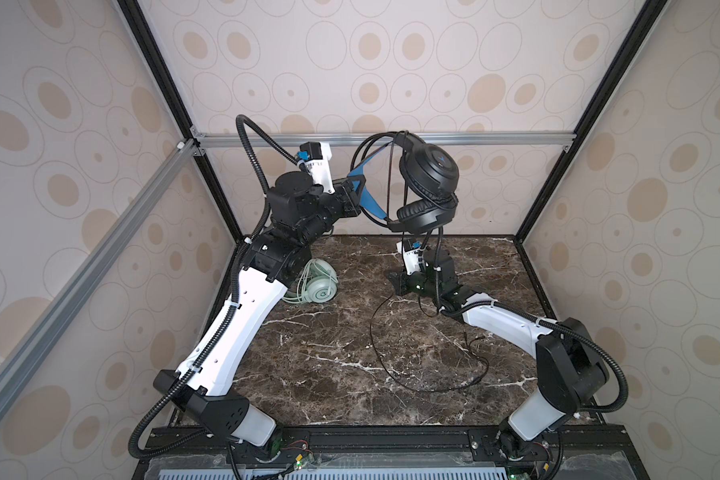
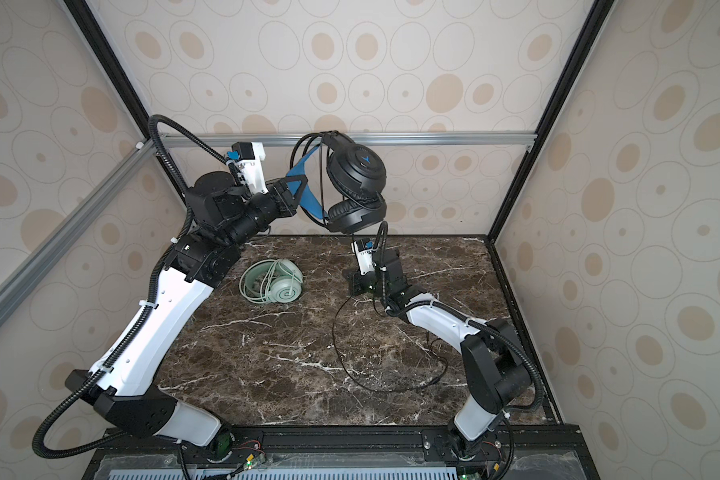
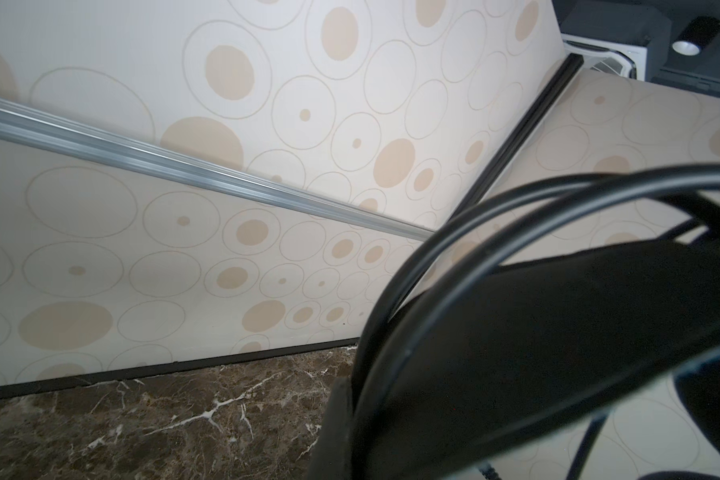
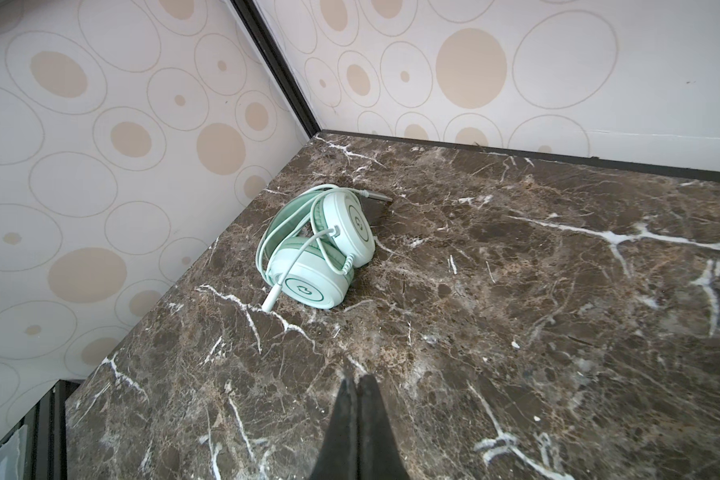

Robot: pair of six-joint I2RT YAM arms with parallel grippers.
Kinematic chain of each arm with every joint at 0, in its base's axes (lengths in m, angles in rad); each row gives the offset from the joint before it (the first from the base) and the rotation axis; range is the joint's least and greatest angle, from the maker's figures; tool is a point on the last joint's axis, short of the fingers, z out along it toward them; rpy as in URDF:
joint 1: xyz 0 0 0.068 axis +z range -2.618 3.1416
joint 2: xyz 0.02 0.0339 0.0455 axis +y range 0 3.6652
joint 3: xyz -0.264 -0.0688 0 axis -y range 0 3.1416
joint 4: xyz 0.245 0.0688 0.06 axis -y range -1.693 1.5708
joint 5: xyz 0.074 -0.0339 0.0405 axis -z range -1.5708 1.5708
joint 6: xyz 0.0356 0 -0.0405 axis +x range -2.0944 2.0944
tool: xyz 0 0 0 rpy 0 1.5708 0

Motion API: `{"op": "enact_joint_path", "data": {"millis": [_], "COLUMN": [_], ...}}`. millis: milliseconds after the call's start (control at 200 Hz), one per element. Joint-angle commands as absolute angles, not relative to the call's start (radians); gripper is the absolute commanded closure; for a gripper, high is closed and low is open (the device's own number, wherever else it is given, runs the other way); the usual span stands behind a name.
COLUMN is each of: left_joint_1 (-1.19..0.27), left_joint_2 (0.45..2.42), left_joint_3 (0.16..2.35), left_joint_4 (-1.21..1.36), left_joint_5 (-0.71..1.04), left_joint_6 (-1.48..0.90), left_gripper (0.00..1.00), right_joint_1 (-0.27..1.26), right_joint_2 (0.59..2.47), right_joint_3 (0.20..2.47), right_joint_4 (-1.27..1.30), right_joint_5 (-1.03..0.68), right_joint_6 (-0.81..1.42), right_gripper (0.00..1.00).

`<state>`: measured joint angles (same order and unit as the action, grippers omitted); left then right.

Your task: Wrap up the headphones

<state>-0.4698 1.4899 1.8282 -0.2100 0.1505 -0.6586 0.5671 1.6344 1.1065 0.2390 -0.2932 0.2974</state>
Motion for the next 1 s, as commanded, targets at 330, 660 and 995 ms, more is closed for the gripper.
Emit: {"op": "enact_joint_path", "data": {"millis": [330, 660, 995], "left_joint_1": [-0.413, -0.410, -0.414], "left_joint_2": [1.478, 1.495, 1.477], "left_joint_3": [1.779, 1.680, 1.532], "left_joint_4": [-0.096, -0.115, -0.145], "left_joint_5": [-0.055, -0.210, -0.359], "left_joint_6": [-0.792, -0.644, -0.516], "left_gripper": [1.00, 1.00, 1.00], "right_joint_1": [0.743, 0.873, 0.933], "right_joint_2": [1.524, 1.425, 1.373], "right_joint_3": [1.070, 1.117, 1.245], "right_joint_4": [-0.043, -0.253, -0.426], "right_joint_5": [-0.129, -0.066, -0.041], "right_joint_6": [0.123, 0.008, -0.107], "right_gripper": [1.00, 1.00, 1.00]}}
